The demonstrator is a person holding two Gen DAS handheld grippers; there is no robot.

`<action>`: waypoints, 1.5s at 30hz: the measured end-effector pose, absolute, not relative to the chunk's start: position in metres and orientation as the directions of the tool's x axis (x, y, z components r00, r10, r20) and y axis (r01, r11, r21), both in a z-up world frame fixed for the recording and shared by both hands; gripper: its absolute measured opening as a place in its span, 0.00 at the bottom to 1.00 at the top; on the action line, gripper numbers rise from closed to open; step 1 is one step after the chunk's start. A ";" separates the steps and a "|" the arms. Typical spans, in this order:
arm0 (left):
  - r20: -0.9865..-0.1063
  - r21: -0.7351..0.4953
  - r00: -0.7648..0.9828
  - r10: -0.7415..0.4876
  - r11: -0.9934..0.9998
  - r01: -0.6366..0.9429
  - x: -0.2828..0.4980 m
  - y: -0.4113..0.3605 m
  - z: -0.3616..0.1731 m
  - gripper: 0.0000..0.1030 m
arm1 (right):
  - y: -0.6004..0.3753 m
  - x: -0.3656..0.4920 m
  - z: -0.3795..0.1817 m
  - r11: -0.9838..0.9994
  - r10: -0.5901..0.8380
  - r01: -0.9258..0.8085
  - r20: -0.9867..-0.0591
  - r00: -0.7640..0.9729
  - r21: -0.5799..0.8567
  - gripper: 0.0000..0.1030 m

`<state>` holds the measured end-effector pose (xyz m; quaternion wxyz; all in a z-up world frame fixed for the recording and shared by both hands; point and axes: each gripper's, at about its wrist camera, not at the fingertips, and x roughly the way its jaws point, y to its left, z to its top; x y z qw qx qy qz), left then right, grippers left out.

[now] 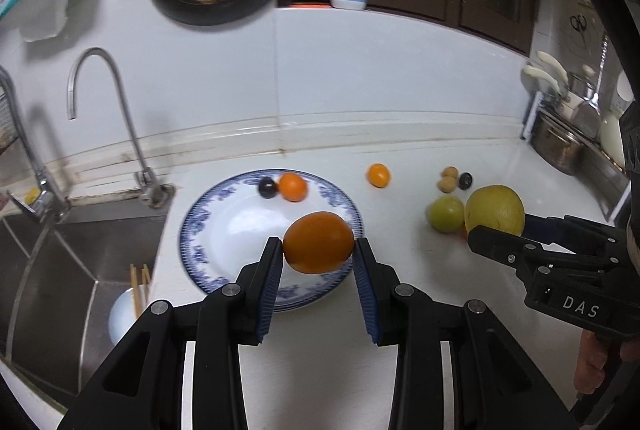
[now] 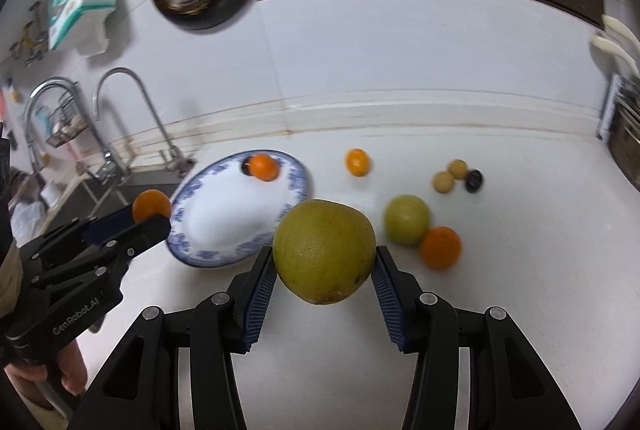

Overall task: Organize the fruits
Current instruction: 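Carry the orange and grapefruit onto the plate and open both tools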

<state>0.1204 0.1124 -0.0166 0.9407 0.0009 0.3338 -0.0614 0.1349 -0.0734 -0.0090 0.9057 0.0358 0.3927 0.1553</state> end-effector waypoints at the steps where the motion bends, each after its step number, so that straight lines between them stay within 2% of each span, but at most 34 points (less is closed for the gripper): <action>1: -0.628 -0.035 0.771 -0.103 0.994 0.104 0.120 0.117 -0.017 0.34 | -0.070 0.136 -0.008 0.946 0.318 -0.264 -0.697 0.642 0.188 0.48; 10: -0.652 -0.028 0.757 -0.049 0.999 0.040 0.127 0.141 -0.028 0.34 | -0.036 0.153 -0.009 0.913 0.385 -0.360 -0.692 0.611 0.189 0.48; 22: -0.681 -0.025 0.731 -0.043 0.999 0.035 0.155 0.157 -0.048 0.34 | -0.006 0.186 -0.023 0.888 0.410 -0.429 -0.713 0.569 0.168 0.48; 37: -0.749 -0.014 0.661 -0.039 0.999 0.043 0.193 0.165 -0.088 0.34 | 0.021 0.236 -0.077 0.862 0.410 -0.472 -0.801 0.437 0.184 0.48; 45: -0.772 -0.006 0.635 -0.033 0.999 0.044 0.201 0.165 -0.099 0.34 | 0.025 0.245 -0.090 0.858 0.408 -0.477 -0.817 0.407 0.192 0.48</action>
